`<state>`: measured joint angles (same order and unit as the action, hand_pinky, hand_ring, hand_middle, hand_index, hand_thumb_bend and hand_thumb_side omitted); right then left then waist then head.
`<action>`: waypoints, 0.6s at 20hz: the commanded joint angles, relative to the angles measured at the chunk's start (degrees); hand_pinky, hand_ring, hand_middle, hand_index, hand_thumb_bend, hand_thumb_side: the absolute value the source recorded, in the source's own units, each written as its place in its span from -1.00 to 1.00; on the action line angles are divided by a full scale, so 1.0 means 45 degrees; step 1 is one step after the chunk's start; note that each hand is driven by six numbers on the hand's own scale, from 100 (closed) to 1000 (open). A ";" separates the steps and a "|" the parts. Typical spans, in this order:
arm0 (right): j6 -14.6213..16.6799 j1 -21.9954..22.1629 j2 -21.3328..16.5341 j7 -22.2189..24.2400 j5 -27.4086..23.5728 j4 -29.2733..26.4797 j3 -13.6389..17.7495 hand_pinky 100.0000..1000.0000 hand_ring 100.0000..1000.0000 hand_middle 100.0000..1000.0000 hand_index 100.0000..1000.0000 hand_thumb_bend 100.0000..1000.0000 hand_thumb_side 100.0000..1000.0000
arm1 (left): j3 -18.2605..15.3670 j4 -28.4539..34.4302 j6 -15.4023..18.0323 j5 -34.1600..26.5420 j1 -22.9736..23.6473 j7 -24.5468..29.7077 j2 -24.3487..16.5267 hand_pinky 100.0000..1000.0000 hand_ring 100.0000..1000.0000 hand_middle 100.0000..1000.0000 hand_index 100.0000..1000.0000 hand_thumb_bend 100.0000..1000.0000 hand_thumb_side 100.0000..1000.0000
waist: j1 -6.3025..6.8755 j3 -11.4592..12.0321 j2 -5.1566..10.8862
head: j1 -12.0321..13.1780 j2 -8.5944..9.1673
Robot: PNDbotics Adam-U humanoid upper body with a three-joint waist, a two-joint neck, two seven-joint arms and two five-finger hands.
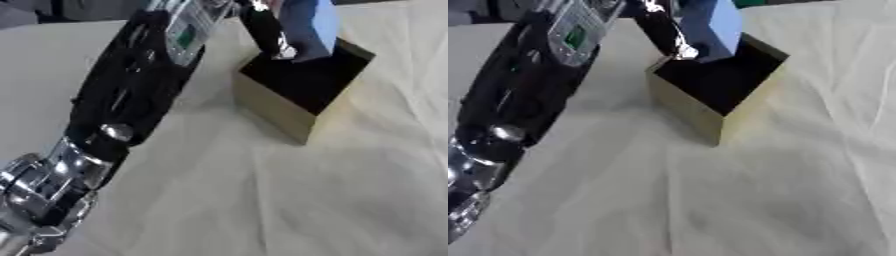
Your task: Pick up objects on the table and place them in the box.
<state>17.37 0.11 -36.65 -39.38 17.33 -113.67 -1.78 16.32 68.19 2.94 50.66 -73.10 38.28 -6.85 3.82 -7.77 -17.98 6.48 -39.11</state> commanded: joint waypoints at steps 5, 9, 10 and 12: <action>0.0123 -0.0313 -0.0359 0.0087 -0.0180 -0.0206 0.0058 0.27 0.48 0.17 0.47 -1.00 0.65 | -0.0172 -0.1158 0.0990 0.1878 -0.0307 -0.2351 0.0387 0.70 0.58 0.28 0.71 -0.97 -0.49 | -0.0017 -0.0277 0.0011 | 0.0361 0.0272; 0.0142 -0.0441 -0.0335 0.0108 -0.0198 -0.0206 0.0033 0.27 0.48 0.17 0.47 -1.00 0.65 | -0.0322 -0.1620 0.1196 0.3246 -0.0270 -0.3291 0.0484 0.70 0.60 0.31 0.72 -0.90 -0.50 | 0.0051 -0.0468 -0.0112 | 0.0555 0.0355; 0.0149 -0.0463 -0.0330 0.0112 -0.0200 -0.0206 0.0031 0.27 0.48 0.17 0.47 -1.00 0.66 | -0.0370 -0.1751 0.1214 0.3589 -0.0258 -0.3487 0.0504 0.70 0.60 0.32 0.72 -0.89 -0.52 | 0.0060 -0.0506 -0.0132 | 0.0598 0.0377; 0.0160 -0.0475 -0.0310 0.0111 -0.0197 -0.0206 0.0034 0.27 0.48 0.17 0.47 -1.00 0.66 | -0.0472 -0.2043 0.1251 0.4202 -0.0216 -0.3805 0.0551 0.70 0.60 0.33 0.72 -0.88 -0.51 | 0.0069 -0.0549 -0.0161 | 0.0642 0.0405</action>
<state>17.81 -1.58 -36.65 -38.97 16.95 -113.67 -1.86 15.00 59.03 8.45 67.75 -73.05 22.32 -4.42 4.50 -10.18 -19.68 9.02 -37.91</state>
